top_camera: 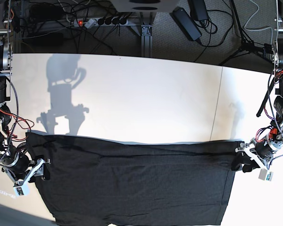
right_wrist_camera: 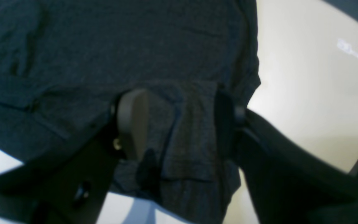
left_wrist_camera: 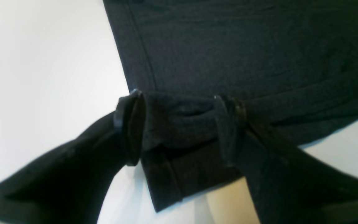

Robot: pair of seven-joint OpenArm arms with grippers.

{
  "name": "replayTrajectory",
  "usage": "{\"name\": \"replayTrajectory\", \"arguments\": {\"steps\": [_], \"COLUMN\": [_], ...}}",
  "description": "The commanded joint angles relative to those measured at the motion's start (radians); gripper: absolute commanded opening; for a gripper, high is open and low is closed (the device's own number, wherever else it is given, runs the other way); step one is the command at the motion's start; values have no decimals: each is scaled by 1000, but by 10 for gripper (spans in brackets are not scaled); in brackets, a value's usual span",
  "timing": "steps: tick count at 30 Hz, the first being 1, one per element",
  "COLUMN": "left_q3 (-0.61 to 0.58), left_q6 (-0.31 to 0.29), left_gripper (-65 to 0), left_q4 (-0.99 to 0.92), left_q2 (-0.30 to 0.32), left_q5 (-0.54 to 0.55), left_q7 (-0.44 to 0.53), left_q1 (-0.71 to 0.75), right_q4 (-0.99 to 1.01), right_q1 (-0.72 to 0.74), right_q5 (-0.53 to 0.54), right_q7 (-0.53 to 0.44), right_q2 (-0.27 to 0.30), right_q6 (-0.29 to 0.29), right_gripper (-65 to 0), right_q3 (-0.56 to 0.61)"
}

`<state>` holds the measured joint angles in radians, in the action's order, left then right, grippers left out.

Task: Fold the T-shirt properly
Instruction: 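Lower the held edge and drag it back toward the collar side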

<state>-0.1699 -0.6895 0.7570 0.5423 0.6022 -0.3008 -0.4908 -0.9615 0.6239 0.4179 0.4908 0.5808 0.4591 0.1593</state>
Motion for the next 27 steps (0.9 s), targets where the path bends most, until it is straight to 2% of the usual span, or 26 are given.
{"name": "replayTrajectory", "arguments": {"steps": [1,3,4,6,7,8,11,12,14,17,18,24,27], "left_q3": [5,5,5,5,5,5,5,5,5,5,5,5,5], "left_q6": [-9,-9,-9,-9,-9,4,5,5,17,141,158,171,174], "left_gripper": [-268,-268,-270,-288,-325,-384,-609,-650,-650,-650,-650,-650,-650], "left_q4": [13,13,13,13,13,12,12,12,12,12,11,-10,-11], "left_q2": [18,16,12,-4,-16,-32,-85,-100,-124,-149,-152,-151,-150], "left_q5": [20,30,29,18,-5,-40,-145,-167,-188,-225,-237,-282,-282], "left_q7": [37,55,62,63,63,64,56,50,24,-43,-53,-156,-175], "left_q1": [-30,-31,-31,-31,-31,-31,-31,-31,-30,-26,-23,-21,-18], "right_q4": [-10,-1,9,44,69,96,167,184,214,272,295,353,350], "right_q1": [32,32,32,32,32,32,32,32,32,29,26,-25,-62], "right_q5": [7,-8,-29,-72,-74,-73,-74,-76,-97,-150,-152,-148,-108], "right_q7": [-24,-26,-32,-55,-68,-77,-116,-121,-121,-117,-116,-99,-89], "right_q2": [15,10,5,-4,-8,-14,-32,-39,-56,-78,-81,-82,-79], "right_q6": [53,51,50,50,50,49,43,43,43,43,43,43,44], "right_gripper": [-308,-333,-382,-536,-627,-650,-650,-650,-650,-650,-650,-650,-650], "right_q3": [-8,-8,-8,-8,-8,-8,-8,-8,-8,-8,-8,-8,-8]}}
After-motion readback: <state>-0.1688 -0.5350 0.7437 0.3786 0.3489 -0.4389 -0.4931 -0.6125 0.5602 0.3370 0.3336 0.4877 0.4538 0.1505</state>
